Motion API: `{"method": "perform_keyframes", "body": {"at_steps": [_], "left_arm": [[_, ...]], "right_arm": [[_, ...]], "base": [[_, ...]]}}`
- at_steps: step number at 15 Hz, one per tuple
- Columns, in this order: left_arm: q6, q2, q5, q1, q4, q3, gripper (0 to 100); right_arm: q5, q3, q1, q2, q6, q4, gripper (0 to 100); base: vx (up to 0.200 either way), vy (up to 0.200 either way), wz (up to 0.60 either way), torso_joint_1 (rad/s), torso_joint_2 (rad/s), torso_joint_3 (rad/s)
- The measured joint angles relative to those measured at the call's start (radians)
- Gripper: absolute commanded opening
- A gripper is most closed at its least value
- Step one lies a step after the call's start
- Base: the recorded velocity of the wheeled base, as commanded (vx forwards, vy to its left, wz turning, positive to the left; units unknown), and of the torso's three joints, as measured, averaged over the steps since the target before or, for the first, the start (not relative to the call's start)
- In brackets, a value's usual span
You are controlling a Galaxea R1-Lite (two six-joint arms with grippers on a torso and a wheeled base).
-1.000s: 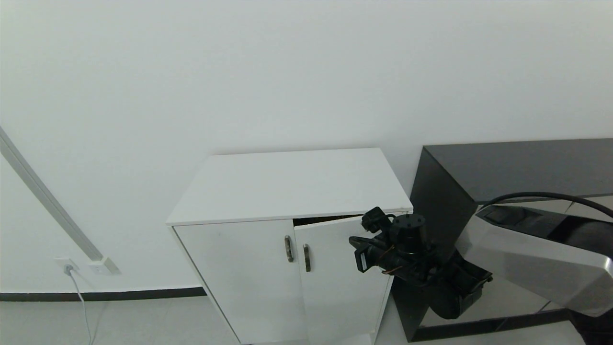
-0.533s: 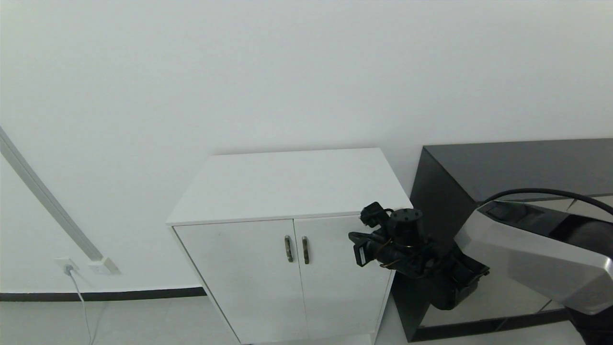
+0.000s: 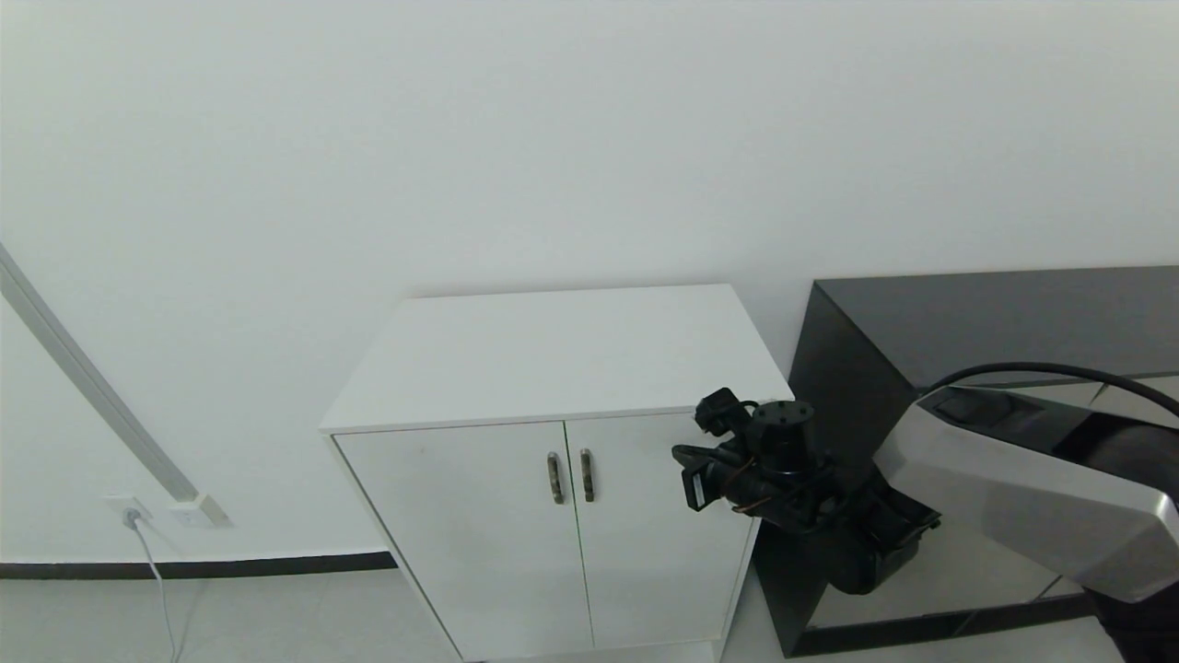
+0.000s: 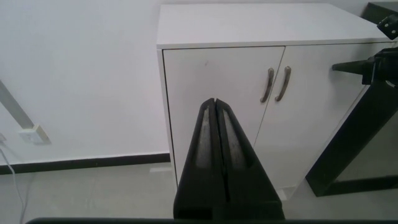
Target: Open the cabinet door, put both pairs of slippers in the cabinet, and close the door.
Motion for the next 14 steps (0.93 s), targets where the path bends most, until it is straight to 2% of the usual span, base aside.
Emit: {"method": "perform_keyframes", "body": {"at_steps": [3, 6, 10, 14], "left_arm": [[0.001, 0.0, -0.003, 0.0, 0.0, 0.0, 0], [0.002, 0.0, -0.006, 0.001, 0.0, 0.0, 0], [0.0, 0.0, -0.005, 0.0, 0.0, 0.0, 0], [0.0, 0.0, -0.005, 0.0, 0.0, 0.0, 0]], "right_arm": [[0.0, 0.071, 0.003, -0.048, 0.0, -0.04, 0], [-0.02, 0.224, 0.004, -0.149, -0.001, -0.11, 0], [-0.187, 0.465, -0.042, -0.276, 0.0, -0.249, 0], [-0.31, 0.707, -0.188, -0.374, 0.001, -0.389, 0]], "base": [[0.0, 0.0, 0.0, 0.0, 0.0, 0.0], [0.0, 0.0, 0.0, 0.0, 0.0, 0.0], [0.0, 0.0, 0.0, 0.0, 0.0, 0.0], [0.0, 0.0, 0.0, 0.0, 0.0, 0.0]]}}
